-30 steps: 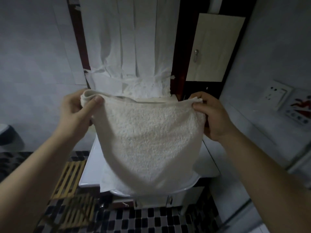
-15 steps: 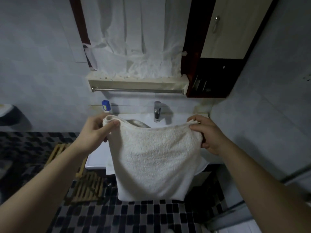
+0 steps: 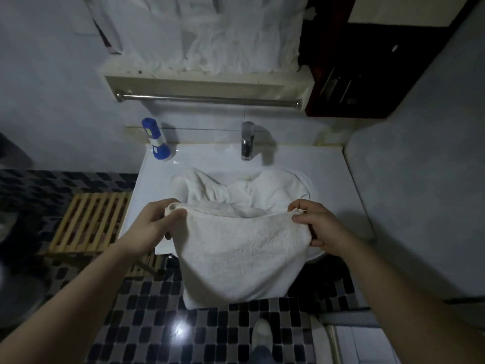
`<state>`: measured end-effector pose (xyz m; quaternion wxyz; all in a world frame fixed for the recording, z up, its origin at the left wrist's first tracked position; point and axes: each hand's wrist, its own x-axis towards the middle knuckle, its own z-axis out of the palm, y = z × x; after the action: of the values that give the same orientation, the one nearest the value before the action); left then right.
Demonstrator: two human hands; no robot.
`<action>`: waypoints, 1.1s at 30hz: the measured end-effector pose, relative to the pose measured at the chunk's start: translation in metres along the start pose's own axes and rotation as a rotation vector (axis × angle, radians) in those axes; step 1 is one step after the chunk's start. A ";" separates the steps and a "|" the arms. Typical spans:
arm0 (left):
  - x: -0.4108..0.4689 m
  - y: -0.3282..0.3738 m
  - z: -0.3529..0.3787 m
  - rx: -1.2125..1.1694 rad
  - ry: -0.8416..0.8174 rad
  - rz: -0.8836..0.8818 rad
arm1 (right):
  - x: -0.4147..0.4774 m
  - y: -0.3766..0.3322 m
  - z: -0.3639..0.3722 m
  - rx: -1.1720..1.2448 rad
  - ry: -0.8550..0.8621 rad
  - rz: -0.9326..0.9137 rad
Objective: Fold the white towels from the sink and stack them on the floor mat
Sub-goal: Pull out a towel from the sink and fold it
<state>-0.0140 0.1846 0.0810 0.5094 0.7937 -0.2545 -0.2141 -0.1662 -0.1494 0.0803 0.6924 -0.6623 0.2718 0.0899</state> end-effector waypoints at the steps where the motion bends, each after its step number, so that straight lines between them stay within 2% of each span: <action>1: 0.003 -0.006 0.002 0.012 0.008 -0.022 | 0.007 0.003 -0.001 0.002 0.007 0.012; 5: 0.022 -0.023 0.012 0.103 0.086 -0.107 | 0.032 0.012 -0.001 0.005 0.091 0.015; 10: 0.055 -0.032 0.021 0.180 0.224 -0.192 | 0.068 0.014 -0.006 -0.031 0.243 -0.105; 14: 0.087 -0.052 0.032 0.171 0.305 -0.289 | 0.106 0.022 -0.004 -0.124 0.361 -0.038; 17: 0.089 -0.083 0.045 0.465 0.177 -0.255 | 0.123 0.044 -0.001 -0.327 0.332 0.070; 21: 0.067 -0.120 0.062 0.678 -0.116 -0.050 | 0.122 0.082 0.001 -0.655 0.154 0.076; 25: 0.048 -0.142 0.067 0.885 -0.170 0.251 | 0.116 0.113 0.009 -0.876 0.000 -0.093; 28: 0.032 -0.154 0.069 0.948 -0.244 0.507 | 0.110 0.139 0.007 -1.197 -0.084 -0.411; 30: 0.022 -0.161 0.070 0.921 -0.327 0.564 | 0.107 0.159 0.002 -1.345 -0.144 -0.625; 33: 0.011 -0.169 0.066 0.929 -0.432 0.539 | 0.102 0.178 -0.006 -1.402 -0.202 -0.811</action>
<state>-0.0138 0.1914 -0.1005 0.0807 0.7795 -0.6131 -0.0998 -0.1686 -0.1608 -0.1246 0.1170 -0.9772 -0.1722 0.0408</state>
